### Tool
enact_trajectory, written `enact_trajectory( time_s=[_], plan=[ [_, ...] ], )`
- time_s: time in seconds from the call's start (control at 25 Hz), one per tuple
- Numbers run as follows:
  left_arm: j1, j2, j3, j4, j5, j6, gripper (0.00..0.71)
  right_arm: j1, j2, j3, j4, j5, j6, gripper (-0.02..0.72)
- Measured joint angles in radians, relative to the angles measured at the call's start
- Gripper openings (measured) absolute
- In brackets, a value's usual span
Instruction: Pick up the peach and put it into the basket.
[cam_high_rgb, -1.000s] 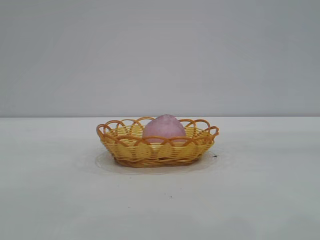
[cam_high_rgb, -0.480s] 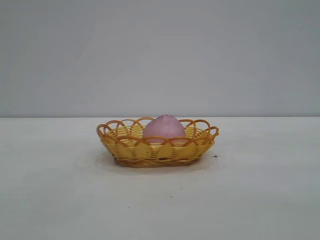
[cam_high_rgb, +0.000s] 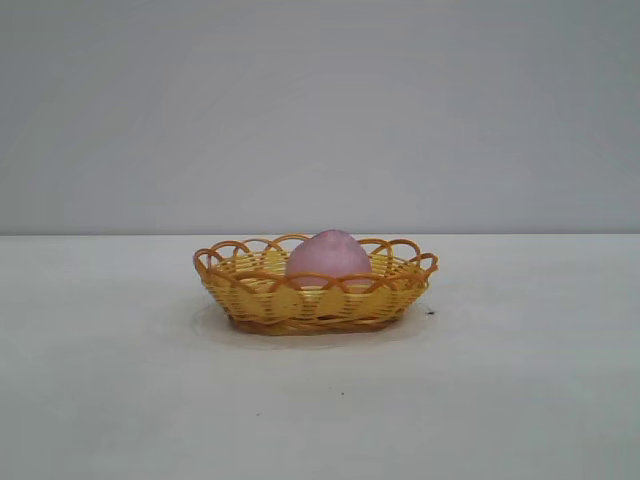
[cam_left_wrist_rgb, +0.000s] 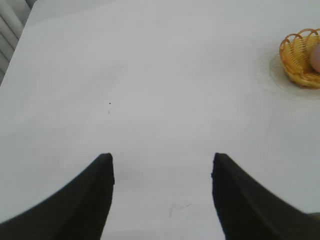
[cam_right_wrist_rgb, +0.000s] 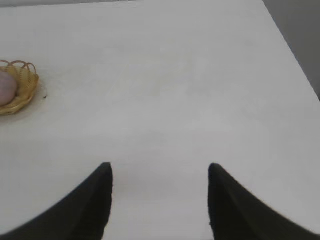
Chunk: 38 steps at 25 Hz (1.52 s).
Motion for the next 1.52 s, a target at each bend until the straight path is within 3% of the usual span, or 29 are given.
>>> enact_trajectory(
  time_s=[0.2,1.52],
  plan=[
    [0.0,0.0,0.002,0.0,0.0,0.0,0.381,0.0,0.0,0.028,0.025,-0.051,-0.017,0.362],
    [0.0,0.0,0.004,0.002,0.0,0.0,0.381,0.009,0.0,0.029,0.029,-0.055,-0.019,0.362]
  ],
)
